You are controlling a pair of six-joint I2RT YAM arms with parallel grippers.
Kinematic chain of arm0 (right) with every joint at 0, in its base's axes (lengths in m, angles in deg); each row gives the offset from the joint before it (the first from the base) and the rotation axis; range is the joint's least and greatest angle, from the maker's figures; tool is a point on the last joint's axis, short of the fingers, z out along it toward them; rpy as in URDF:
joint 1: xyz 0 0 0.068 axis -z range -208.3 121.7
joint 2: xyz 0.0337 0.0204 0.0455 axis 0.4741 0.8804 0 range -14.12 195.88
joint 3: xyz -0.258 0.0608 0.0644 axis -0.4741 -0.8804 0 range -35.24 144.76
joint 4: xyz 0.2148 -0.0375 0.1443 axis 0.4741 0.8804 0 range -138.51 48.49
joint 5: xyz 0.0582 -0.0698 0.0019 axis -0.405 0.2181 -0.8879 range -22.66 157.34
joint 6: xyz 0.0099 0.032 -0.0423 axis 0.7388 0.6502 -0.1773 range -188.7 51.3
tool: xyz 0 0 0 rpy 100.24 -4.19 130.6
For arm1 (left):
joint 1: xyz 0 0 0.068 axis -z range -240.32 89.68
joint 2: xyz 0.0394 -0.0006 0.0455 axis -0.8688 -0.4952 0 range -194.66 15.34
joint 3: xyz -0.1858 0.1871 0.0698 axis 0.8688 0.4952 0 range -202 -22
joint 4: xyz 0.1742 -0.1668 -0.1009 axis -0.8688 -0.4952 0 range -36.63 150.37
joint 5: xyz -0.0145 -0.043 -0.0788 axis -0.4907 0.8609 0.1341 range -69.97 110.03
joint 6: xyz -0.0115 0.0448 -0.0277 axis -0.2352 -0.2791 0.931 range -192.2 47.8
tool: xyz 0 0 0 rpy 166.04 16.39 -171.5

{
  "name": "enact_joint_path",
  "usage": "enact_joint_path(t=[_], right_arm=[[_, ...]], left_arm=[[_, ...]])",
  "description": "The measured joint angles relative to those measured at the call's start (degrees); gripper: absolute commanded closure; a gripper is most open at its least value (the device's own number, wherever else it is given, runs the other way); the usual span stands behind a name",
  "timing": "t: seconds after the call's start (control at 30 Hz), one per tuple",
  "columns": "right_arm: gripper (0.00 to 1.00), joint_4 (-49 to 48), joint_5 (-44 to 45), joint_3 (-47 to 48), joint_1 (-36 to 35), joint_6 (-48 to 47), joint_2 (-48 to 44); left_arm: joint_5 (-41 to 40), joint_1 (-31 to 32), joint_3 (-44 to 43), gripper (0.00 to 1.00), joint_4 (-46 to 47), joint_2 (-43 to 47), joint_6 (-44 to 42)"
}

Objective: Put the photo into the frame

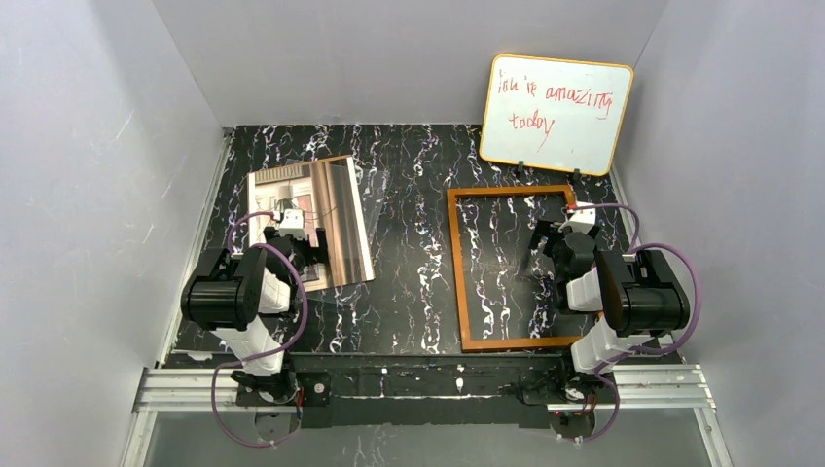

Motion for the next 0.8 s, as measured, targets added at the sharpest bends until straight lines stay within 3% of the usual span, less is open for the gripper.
enact_joint_path(t=[0.57,0.67,0.8], right_arm=[[0.01,2.78,1.2,0.55,0.0,0.52,-1.07],[0.01,19.43,3.65,9.25,0.02,1.77,-4.02],[0.01,39.23,4.66,28.74,0.02,5.84,-3.98]], left_arm=[[-0.46,0.0,0.0,0.02,-0.09,0.04,0.13],[-0.79,-0.42,-1.01,0.02,-3.87,1.84,1.03],[-0.42,-2.08,-9.09,0.02,-19.1,6.71,1.64]])
